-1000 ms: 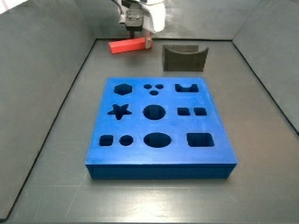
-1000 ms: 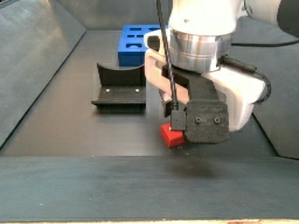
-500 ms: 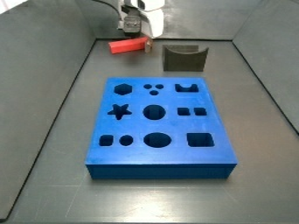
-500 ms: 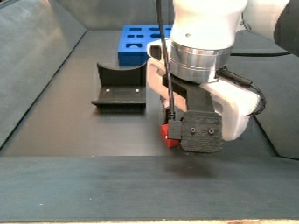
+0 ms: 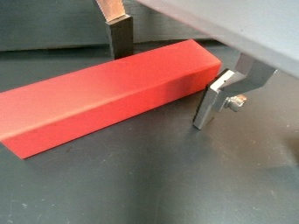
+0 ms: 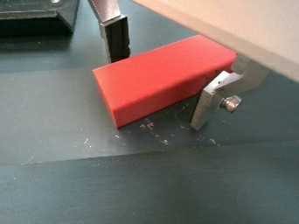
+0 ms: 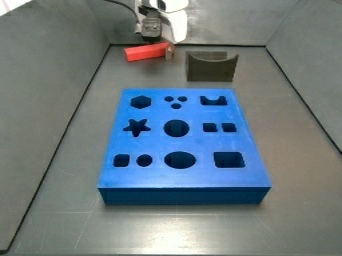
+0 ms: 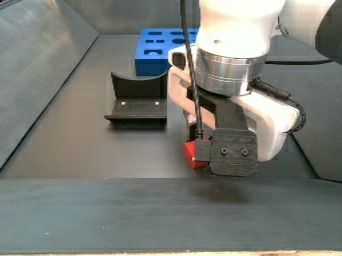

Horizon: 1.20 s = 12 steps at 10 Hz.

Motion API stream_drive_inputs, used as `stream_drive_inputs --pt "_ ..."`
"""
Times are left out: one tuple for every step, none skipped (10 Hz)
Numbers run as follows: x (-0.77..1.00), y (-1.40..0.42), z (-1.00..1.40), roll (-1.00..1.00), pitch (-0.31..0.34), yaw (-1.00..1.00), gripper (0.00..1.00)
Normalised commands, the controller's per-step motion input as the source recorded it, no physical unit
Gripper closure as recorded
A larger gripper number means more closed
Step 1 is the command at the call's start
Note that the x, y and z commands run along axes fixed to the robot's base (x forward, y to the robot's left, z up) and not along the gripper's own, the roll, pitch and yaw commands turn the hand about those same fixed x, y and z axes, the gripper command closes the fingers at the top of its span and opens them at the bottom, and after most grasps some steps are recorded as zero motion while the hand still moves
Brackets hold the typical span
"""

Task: Pick up the rectangle object. Move up. Place the rectangle object on the fixture. Regrasp the rectangle object. Move to above the board. Insert the rectangle object.
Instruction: Pick up the rectangle object.

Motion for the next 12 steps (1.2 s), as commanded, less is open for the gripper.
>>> stream_drive_inputs --pt "0.0 0.05 0.0 -0.27 -0.046 0.0 0.0" --pt "0.0 0.0 0.0 -0.01 0.0 0.0 0.0" --pt "-0.05 0.04 -0.2 -0.89 -0.389 -0.05 0.0" --pt "-0.01 0.0 -0.11 -0.96 -0.446 -0.09 0.0" --pt "-0.01 0.01 -0.1 -0.97 -0.46 -0.1 0.0" --pt "0.02 0.03 -0.03 -0.23 0.0 0.0 0.0" --pt "0.0 0.0 0.0 0.0 0.0 0.0 1.0" --pt "0.0 0.0 0.0 0.0 0.0 0.0 1.0" --pt "0.0 0.0 0.0 0.0 0.0 0.0 1.0" --pt "0.0 0.0 0.0 0.0 0.0 0.0 1.0" --pt "0.0 0.0 0.0 0.0 0.0 0.0 1.0" --pt "0.0 0.0 0.0 0.0 0.0 0.0 1.0"
